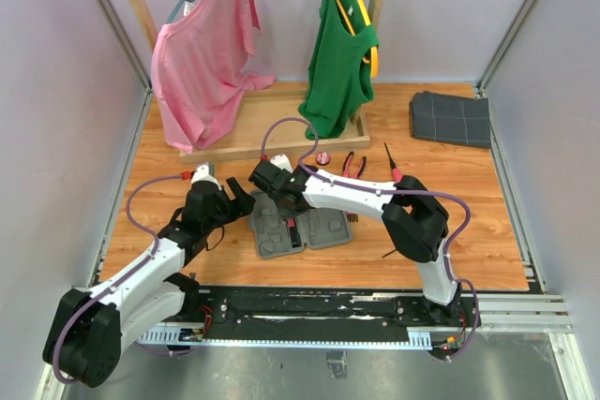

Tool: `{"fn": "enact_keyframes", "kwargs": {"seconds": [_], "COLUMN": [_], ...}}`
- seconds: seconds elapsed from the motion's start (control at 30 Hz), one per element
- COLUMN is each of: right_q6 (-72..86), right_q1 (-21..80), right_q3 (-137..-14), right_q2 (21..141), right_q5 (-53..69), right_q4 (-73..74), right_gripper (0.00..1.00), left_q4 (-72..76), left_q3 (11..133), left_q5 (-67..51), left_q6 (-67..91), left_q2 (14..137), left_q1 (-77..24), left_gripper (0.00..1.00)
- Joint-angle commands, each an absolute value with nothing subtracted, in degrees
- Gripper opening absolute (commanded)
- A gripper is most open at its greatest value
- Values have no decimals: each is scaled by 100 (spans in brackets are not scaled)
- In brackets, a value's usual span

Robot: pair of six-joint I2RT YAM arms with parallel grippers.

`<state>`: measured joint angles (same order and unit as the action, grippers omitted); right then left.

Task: Sort the tools into containers
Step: Place the utility knife in the storage box.

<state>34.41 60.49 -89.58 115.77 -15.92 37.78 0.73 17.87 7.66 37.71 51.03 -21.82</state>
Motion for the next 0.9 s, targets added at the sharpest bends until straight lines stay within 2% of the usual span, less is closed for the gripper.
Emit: {"fn": "enact_keyframes", "kwargs": {"seconds": [0.0,0.07,0.27,0.63,0.77,0.87], "right_q6": [3400,3405,3473,3577,3599,3606], "right_q1": [6109,6121,6169,6169,6166,6170], "right_q3": [-8829,-8846,-8797,-8588,-8570,-8539], "right_q2": [11150,11151,11153,11082,11081,11053], "right_q5": [-1680,-1605,-1500,-1533,-1577,-1581], "right_q4": [3758,3727,3596,3410,3410,3370], "right_gripper": [24,27,28,28,28,27], "left_q4": [336,378,500,664,660,672], "left_q3": [1679,1676,1814,2225,2398,2512], "left_q5": [571,536,398,189,164,15], "left_q6": [3989,3980,3894,3882,3858,3817], "left_q2": [5301,5405,5941,6659,6876,7117], "left_q1": [-2127,-2128,-2128,-2089,-2000,-1863], "left_gripper": [82,79,64,55,49,40]}}
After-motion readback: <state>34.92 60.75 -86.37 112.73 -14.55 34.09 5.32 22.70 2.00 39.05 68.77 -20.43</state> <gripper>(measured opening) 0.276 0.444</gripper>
